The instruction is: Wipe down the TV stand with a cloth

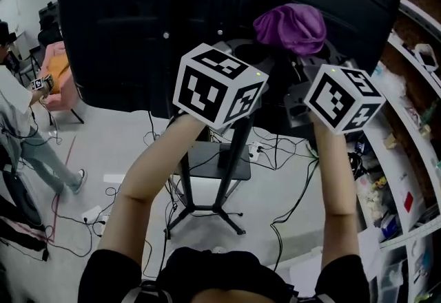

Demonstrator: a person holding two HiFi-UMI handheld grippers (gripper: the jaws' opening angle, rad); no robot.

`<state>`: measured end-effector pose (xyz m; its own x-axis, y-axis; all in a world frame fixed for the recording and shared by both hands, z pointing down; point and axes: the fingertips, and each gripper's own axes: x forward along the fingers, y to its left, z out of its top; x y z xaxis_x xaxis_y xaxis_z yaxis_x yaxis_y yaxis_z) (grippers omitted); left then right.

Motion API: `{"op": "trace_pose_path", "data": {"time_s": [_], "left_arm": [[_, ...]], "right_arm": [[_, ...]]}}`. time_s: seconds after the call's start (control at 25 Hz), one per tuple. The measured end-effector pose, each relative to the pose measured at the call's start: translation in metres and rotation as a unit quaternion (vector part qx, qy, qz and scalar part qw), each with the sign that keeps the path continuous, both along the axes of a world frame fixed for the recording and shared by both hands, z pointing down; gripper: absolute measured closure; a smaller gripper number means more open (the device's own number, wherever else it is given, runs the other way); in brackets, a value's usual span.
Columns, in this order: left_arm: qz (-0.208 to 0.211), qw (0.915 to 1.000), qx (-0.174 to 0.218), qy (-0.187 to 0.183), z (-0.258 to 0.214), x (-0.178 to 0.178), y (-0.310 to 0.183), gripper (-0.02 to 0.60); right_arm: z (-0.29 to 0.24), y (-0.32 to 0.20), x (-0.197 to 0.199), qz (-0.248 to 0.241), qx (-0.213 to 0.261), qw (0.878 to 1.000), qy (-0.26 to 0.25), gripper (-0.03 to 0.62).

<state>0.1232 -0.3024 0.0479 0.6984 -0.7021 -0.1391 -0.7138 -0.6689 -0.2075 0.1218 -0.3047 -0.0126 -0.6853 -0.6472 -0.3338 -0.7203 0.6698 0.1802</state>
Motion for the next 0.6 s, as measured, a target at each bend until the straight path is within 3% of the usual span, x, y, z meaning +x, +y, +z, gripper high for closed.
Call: {"op": "trace_pose_path", "data": {"time_s": [0.32,0.6], "left_arm": [[-0.026,0.9997,0.003,0.001,-0.015,-0.079,0.001,0.575],[-0.030,0.9995,0.013,0.000,-0.046,-0.127,-0.013,0.575]], "right_arm": [[-0.015,0.003,-0.082,-0.023,0.014,0.999,0.020,0.530],[-0.042,-0.015,-0.129,0.001,0.036,0.999,0.040,0.530]]}}
